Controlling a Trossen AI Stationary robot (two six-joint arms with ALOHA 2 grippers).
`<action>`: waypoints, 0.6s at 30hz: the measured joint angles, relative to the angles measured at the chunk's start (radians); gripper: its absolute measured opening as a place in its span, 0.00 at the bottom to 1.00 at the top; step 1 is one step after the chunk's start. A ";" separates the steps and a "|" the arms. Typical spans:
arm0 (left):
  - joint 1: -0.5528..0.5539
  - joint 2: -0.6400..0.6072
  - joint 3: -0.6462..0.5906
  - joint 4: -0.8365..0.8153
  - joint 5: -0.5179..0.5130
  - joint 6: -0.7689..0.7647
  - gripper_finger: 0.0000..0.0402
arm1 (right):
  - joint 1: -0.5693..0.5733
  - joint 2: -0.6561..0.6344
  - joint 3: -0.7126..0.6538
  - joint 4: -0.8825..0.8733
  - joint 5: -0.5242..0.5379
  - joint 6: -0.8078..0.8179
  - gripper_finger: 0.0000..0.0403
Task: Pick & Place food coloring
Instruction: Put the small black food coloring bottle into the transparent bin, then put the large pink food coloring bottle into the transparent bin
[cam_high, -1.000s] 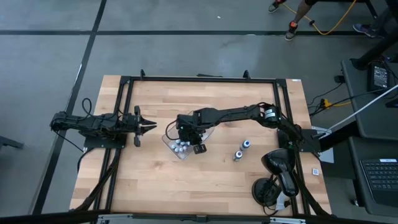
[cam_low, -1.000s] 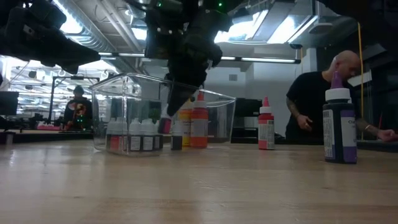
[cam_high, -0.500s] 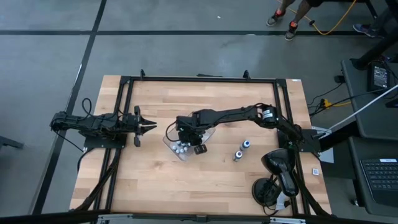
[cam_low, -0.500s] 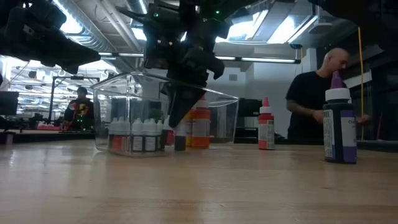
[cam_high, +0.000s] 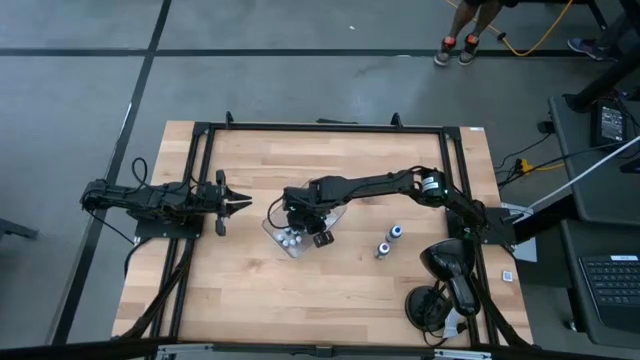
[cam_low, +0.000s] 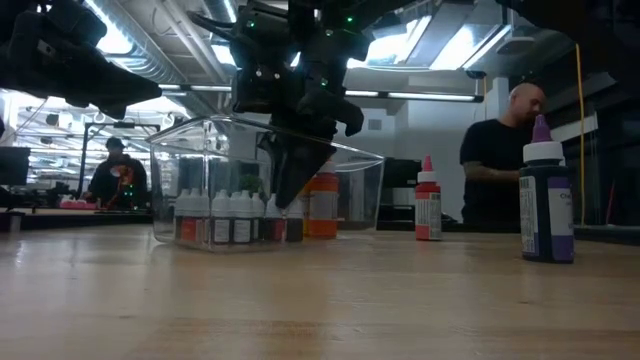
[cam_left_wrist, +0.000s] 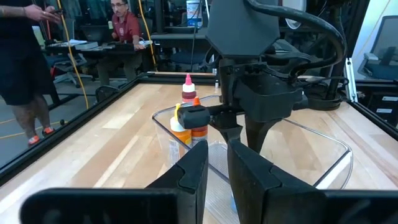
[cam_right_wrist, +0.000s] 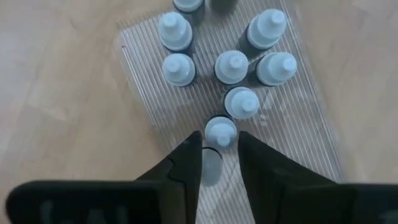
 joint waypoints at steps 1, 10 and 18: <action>0.000 0.000 0.000 0.000 0.000 0.000 0.14 | 0.000 0.000 0.000 -0.001 0.001 0.000 0.27; 0.000 0.000 0.000 0.000 0.000 0.000 0.13 | 0.001 0.000 0.029 -0.034 0.003 0.000 0.31; 0.000 0.000 0.000 0.000 0.000 0.000 0.14 | 0.001 0.000 0.158 -0.132 0.039 0.011 0.31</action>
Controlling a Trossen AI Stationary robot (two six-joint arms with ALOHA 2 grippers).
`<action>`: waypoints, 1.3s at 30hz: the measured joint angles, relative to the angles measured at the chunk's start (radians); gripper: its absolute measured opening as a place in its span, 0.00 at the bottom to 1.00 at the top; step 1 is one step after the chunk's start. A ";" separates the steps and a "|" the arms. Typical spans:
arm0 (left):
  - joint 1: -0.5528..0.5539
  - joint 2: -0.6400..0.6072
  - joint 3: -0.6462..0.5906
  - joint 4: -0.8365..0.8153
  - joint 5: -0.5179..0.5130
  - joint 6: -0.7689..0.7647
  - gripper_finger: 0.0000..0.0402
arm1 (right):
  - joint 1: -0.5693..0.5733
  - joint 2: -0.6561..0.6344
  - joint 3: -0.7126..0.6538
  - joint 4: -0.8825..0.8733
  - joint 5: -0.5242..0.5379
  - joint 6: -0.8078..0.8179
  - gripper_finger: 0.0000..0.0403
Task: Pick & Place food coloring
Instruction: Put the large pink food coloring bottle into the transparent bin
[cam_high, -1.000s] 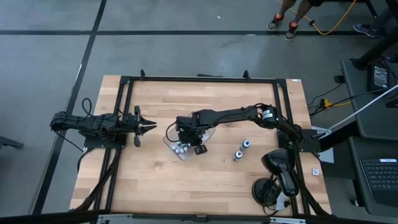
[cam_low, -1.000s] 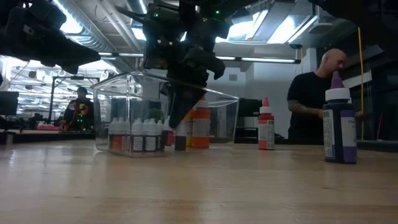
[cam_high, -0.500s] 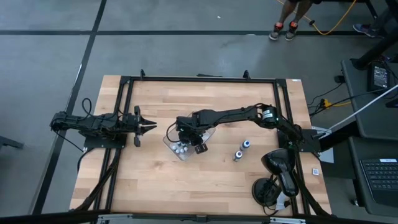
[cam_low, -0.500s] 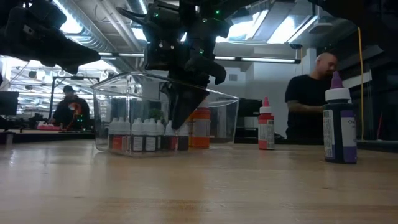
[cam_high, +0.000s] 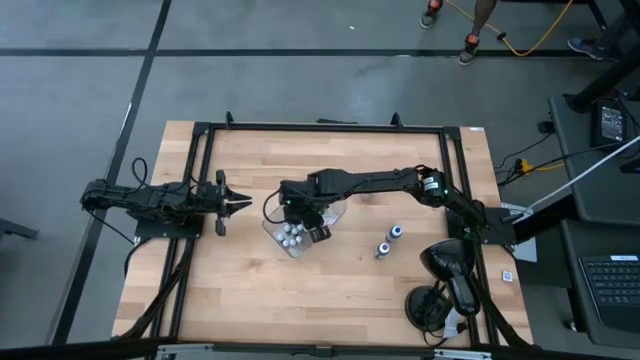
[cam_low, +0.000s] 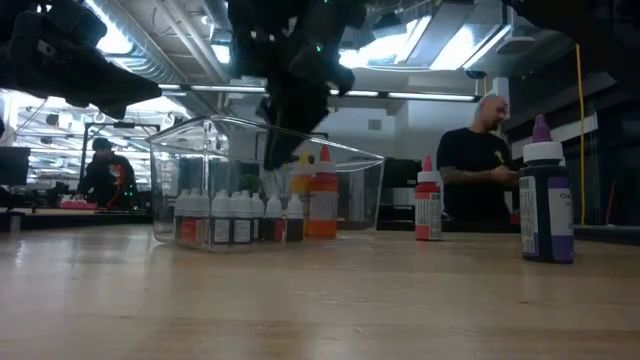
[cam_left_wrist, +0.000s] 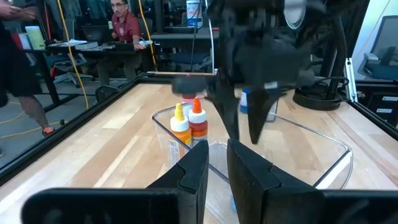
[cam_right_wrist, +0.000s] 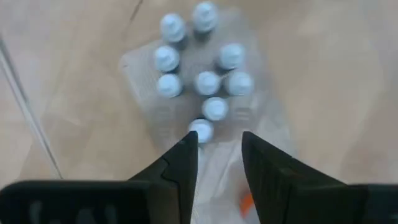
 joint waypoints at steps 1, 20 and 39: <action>0.000 0.000 0.000 0.000 0.000 0.000 0.14 | -0.001 0.000 0.021 -0.010 0.016 0.011 0.31; 0.000 0.000 0.000 0.000 0.000 0.000 0.14 | -0.148 -0.061 0.236 -0.280 0.172 0.588 0.79; 0.000 0.000 0.000 0.000 0.000 0.000 0.13 | -0.263 -0.232 -0.041 -0.400 0.213 0.867 0.79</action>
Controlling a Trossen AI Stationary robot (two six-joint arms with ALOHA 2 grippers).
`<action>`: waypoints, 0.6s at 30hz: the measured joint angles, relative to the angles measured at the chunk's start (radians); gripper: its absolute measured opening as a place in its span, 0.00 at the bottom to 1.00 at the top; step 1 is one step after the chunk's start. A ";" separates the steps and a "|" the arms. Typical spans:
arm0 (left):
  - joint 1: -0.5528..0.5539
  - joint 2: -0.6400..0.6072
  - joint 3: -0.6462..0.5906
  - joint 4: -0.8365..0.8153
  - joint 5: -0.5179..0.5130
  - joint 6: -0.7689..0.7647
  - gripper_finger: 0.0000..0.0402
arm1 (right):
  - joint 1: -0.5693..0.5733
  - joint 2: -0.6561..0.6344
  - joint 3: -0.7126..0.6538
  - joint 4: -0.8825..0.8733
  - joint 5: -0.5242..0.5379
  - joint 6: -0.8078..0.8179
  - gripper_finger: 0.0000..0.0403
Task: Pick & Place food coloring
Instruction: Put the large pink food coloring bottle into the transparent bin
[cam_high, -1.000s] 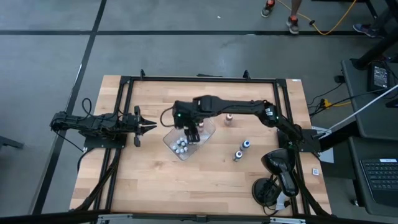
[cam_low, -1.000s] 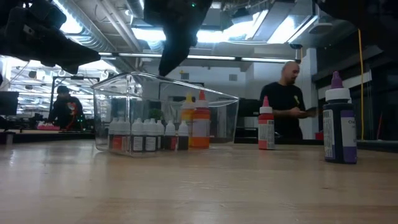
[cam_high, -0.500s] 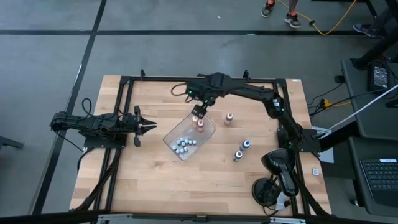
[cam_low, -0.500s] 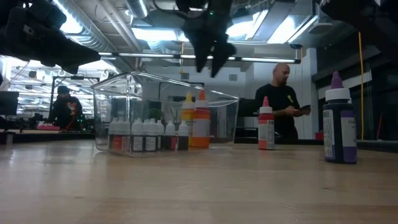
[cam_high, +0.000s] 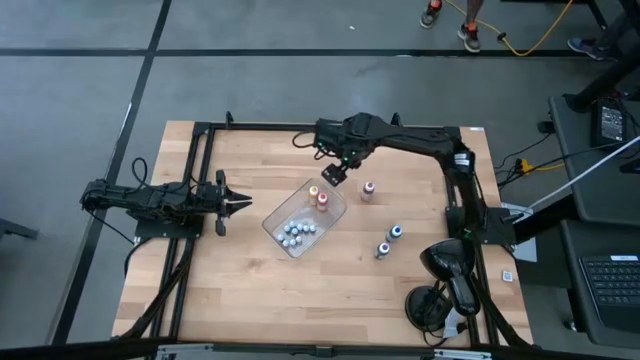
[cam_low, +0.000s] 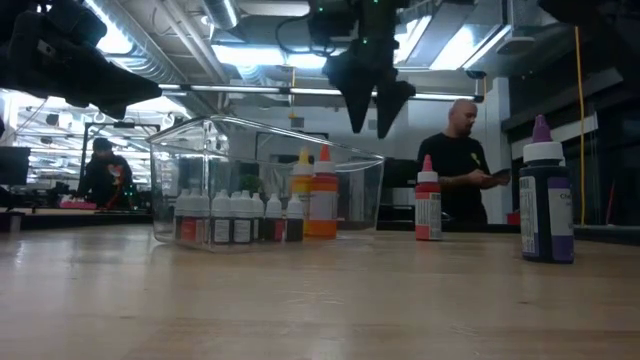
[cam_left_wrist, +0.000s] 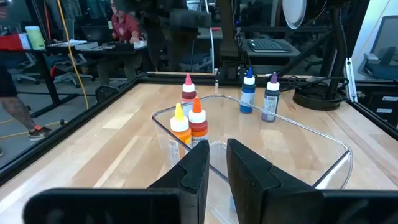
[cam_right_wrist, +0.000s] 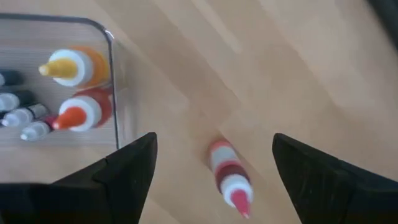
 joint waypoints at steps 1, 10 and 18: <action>0.000 0.000 0.000 0.000 0.000 0.000 0.13 | 0.000 -0.018 -0.039 0.033 -0.006 0.015 0.79; 0.000 0.000 0.000 0.000 0.000 0.000 0.15 | 0.018 -0.167 -0.353 0.131 -0.038 0.135 0.79; 0.000 0.000 0.000 0.000 0.000 0.000 0.13 | 0.018 -0.292 -0.625 0.290 -0.049 0.147 0.79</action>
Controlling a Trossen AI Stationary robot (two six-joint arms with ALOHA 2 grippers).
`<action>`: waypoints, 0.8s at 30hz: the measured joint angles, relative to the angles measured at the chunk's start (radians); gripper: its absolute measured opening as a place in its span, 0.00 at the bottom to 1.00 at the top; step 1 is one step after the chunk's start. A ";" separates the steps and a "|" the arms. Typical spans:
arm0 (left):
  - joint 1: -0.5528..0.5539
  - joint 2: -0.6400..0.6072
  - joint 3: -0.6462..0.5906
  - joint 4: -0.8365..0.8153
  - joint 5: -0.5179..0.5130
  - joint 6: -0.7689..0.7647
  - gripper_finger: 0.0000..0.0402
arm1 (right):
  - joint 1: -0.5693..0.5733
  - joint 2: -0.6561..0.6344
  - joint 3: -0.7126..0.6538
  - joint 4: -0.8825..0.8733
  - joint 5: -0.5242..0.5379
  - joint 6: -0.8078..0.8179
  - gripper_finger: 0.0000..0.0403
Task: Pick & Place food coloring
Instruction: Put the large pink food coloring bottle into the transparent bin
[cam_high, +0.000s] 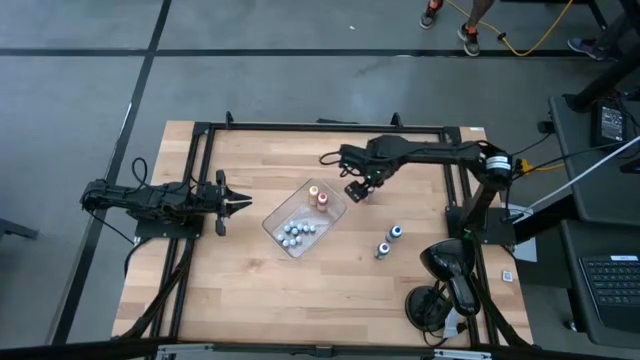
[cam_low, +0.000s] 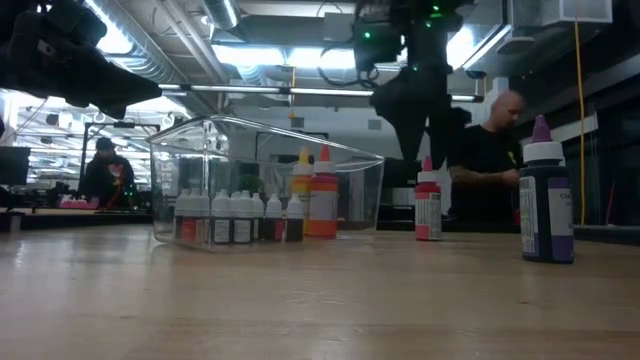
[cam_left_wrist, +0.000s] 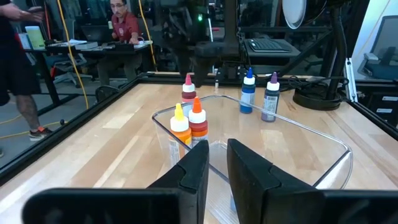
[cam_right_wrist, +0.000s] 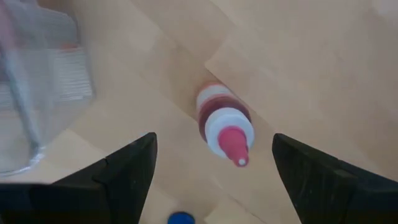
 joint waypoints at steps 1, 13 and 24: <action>0.000 0.000 0.000 0.000 0.000 0.000 0.13 | -0.002 -0.007 -0.025 0.020 0.000 0.000 0.79; 0.000 0.000 0.000 0.000 0.000 0.000 0.14 | -0.033 -0.013 -0.174 0.181 -0.024 -0.049 0.79; 0.000 0.000 0.000 0.000 0.000 0.000 0.14 | -0.033 -0.013 -0.196 0.221 -0.047 -0.074 0.55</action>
